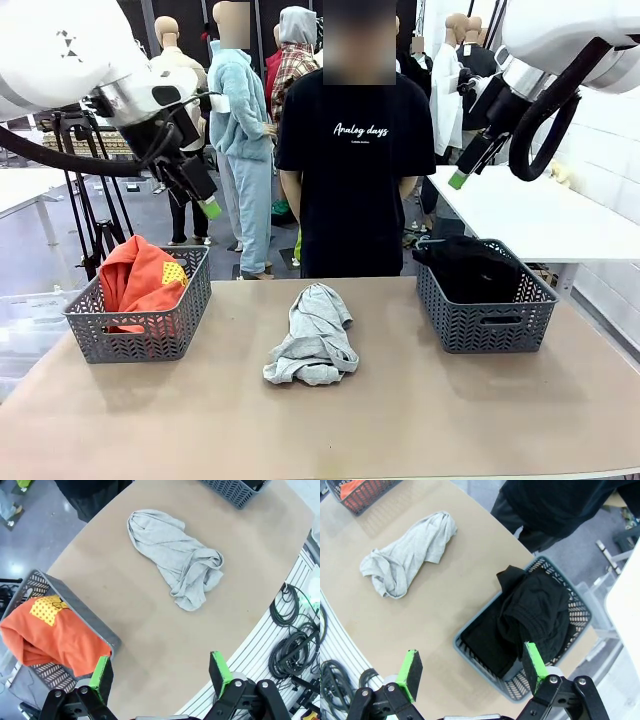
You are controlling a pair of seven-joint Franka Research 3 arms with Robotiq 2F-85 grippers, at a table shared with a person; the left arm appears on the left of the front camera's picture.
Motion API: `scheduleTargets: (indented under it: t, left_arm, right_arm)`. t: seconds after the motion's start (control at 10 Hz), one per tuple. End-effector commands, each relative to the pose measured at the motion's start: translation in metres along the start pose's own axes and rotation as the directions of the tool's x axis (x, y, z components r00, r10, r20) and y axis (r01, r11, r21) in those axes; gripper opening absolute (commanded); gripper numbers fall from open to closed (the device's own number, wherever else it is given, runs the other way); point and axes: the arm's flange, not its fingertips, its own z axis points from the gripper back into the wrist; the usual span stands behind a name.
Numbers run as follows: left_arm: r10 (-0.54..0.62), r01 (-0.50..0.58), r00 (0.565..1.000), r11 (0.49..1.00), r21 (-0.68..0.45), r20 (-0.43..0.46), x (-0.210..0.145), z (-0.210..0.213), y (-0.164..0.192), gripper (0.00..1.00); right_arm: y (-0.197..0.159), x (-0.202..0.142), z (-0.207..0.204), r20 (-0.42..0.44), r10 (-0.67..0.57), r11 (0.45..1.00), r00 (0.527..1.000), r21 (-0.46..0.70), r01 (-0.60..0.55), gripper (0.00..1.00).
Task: Sort the tops and bottoms.
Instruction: Lift clothes from the center of the table with your right hand.
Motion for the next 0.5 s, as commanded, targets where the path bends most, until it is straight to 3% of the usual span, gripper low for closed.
scheduleTargets:
  t: [0.0,0.4]
  left_arm:
    - [0.005,-0.005,1.000,1.000,0.003,0.003,-0.0018,0.0058,0.0024,1.00]
    - [0.005,-0.005,1.000,1.000,0.003,0.003,-0.0018,0.0058,0.0024,1.00]
  right_arm:
    - [0.0002,0.0005,-0.0010,-0.004,0.002,1.000,1.000,0.001,-0.002,1.00]
    - [0.0002,0.0005,-0.0010,-0.004,0.002,1.000,1.000,0.001,-0.002,1.00]
